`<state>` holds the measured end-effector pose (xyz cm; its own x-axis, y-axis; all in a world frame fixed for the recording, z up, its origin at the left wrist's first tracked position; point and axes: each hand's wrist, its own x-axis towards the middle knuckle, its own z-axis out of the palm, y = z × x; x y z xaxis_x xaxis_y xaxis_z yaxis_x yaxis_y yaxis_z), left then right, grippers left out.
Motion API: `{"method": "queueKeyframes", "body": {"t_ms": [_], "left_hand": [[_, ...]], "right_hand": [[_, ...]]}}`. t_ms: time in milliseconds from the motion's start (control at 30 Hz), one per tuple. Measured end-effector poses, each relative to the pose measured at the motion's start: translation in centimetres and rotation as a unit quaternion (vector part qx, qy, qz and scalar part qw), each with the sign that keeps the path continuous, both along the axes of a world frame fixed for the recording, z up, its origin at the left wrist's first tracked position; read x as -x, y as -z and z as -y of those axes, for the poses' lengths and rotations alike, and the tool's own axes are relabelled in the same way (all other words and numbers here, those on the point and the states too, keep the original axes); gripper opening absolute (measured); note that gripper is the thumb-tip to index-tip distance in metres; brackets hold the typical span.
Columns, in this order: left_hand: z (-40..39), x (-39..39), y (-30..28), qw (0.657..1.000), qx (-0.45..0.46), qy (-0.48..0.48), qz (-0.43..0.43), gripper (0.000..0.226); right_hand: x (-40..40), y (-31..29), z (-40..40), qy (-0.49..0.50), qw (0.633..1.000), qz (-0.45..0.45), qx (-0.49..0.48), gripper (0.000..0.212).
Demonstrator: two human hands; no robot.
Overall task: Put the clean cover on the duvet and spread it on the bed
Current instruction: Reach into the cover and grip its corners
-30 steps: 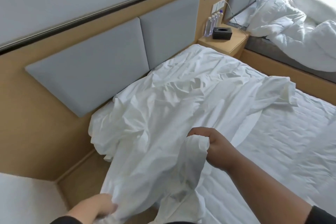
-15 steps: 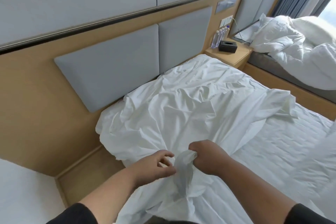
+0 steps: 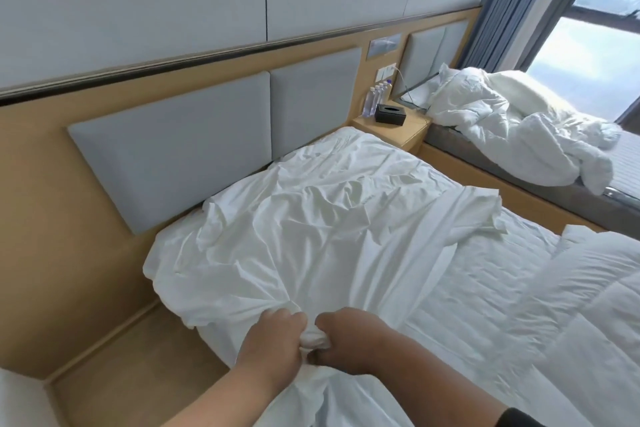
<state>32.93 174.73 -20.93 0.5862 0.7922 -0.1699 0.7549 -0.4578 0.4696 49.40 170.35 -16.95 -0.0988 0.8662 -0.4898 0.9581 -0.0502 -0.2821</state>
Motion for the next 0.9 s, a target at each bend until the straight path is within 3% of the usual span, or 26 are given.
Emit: {"method": "queueKeyframes", "body": {"t_ms": [100,200,300,367,433,500,567,600,667,700,767,800,833,900], "left_hand": [[0.8,-0.7,0.4,0.997,0.025,-0.067,-0.015,0.021],[1.7,-2.2,-0.2,0.987,0.078,-0.135,0.046,0.022],[2.6,-3.7,-1.9,0.993,-0.004,-0.11,0.037,0.016],[3.4,-4.8,-3.1,0.99,0.009,-0.126,0.063,0.014],[4.2,-5.8,-4.4,0.956,0.137,-0.194,0.175,0.019],[4.9,-6.2,-5.0,0.889,0.255,-0.239,0.295,0.028],[5.1,-6.3,-4.8,0.83,0.319,-0.271,0.368,0.04],[5.2,-6.3,-4.7,0.818,0.336,-0.273,0.379,0.043],[5.3,-6.5,-4.8,0.842,0.33,-0.249,0.348,0.038],[5.2,-6.6,-4.7,0.88,0.3,-0.226,0.292,0.035],[5.0,-6.9,-4.3,0.957,0.197,-0.167,0.128,0.042],[5.0,-7.1,-3.9,0.978,0.138,-0.149,0.043,0.044],[4.9,-7.3,-3.4,0.986,0.09,-0.141,-0.02,0.04],[4.8,-7.3,-2.6,0.984,0.031,-0.162,-0.065,0.016]], "right_hand": [[-1.2,0.7,0.2,-0.026,0.999,0.015,0.021,0.043],[-3.2,1.5,0.2,-0.052,0.996,0.036,-0.055,0.018],[-5.4,2.4,0.7,-0.041,0.992,0.008,-0.118,0.022],[-6.5,2.6,1.2,-0.039,0.988,-0.021,-0.146,0.027],[-7.6,2.6,1.2,-0.04,0.979,-0.057,-0.193,0.027],[-8.6,2.5,0.8,-0.044,0.966,-0.099,-0.236,0.029],[-9.3,2.1,0.6,-0.028,0.963,-0.134,-0.231,0.031],[-9.7,2.0,0.5,-0.02,0.965,-0.143,-0.22,0.031],[-10.2,1.6,0.5,-0.022,0.969,-0.145,-0.198,0.028],[-10.5,1.2,0.4,-0.025,0.97,-0.145,-0.191,0.028],[-10.8,0.3,0.4,-0.03,0.971,-0.153,-0.18,0.029],[-10.9,-0.1,0.3,-0.039,0.973,-0.153,-0.171,0.028],[-10.8,-0.5,0.3,-0.055,0.975,-0.147,-0.161,0.026],[-10.4,-1.0,0.4,-0.097,0.979,-0.131,-0.125,0.019]]}}
